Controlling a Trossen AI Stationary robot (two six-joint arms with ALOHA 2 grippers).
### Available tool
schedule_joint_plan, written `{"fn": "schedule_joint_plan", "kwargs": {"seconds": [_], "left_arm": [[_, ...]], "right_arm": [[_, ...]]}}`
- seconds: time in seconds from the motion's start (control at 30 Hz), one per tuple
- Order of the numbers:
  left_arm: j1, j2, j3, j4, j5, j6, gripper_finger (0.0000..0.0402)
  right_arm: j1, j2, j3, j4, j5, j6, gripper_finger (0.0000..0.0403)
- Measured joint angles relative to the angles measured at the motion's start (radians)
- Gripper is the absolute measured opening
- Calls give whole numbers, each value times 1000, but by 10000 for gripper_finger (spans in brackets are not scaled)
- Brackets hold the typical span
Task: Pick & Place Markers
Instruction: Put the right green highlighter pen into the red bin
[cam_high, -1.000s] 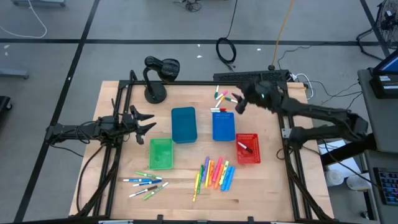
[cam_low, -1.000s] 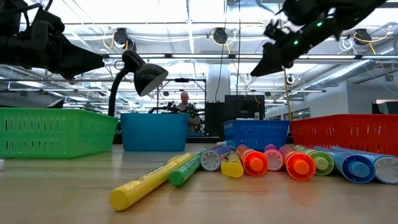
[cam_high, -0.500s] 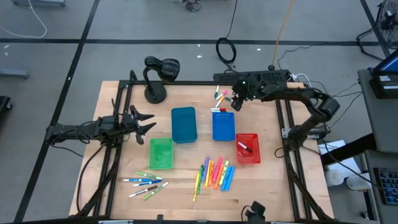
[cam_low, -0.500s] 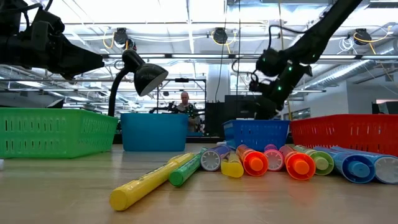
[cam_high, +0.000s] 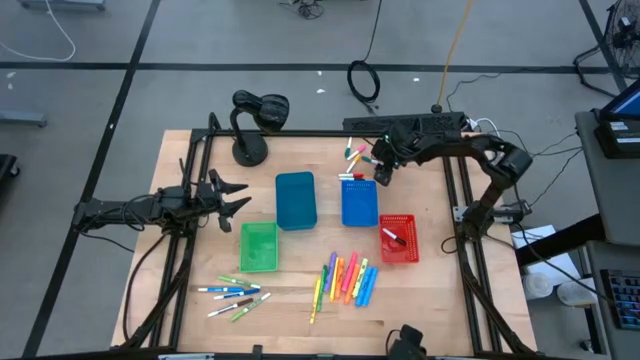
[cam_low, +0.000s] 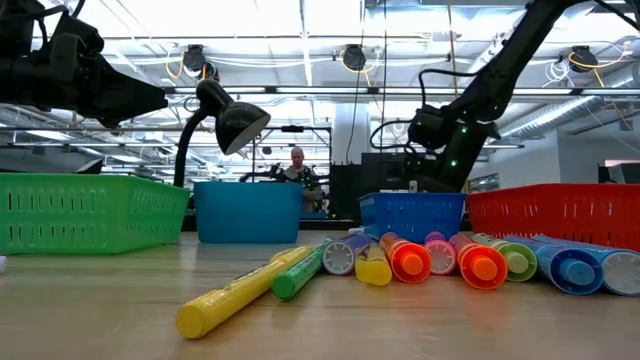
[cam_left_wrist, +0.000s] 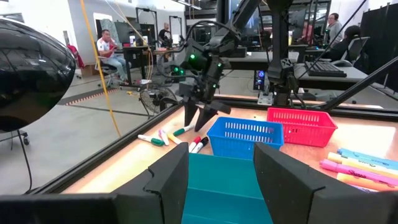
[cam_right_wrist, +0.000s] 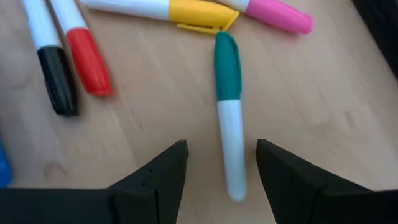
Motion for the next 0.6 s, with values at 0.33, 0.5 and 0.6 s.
{"fn": "schedule_joint_plan", "kwargs": {"seconds": [0.33,0.5,0.6], "left_arm": [[0,0,0,0,0,0,184],[0,0,0,0,0,0,184],[0,0,0,0,0,0,184]], "right_arm": [[0,22,-1,-4,1,0,134],[-6,24,-2,-5,9,4,82],[-14,24,-2,-7,10,6,49]]}}
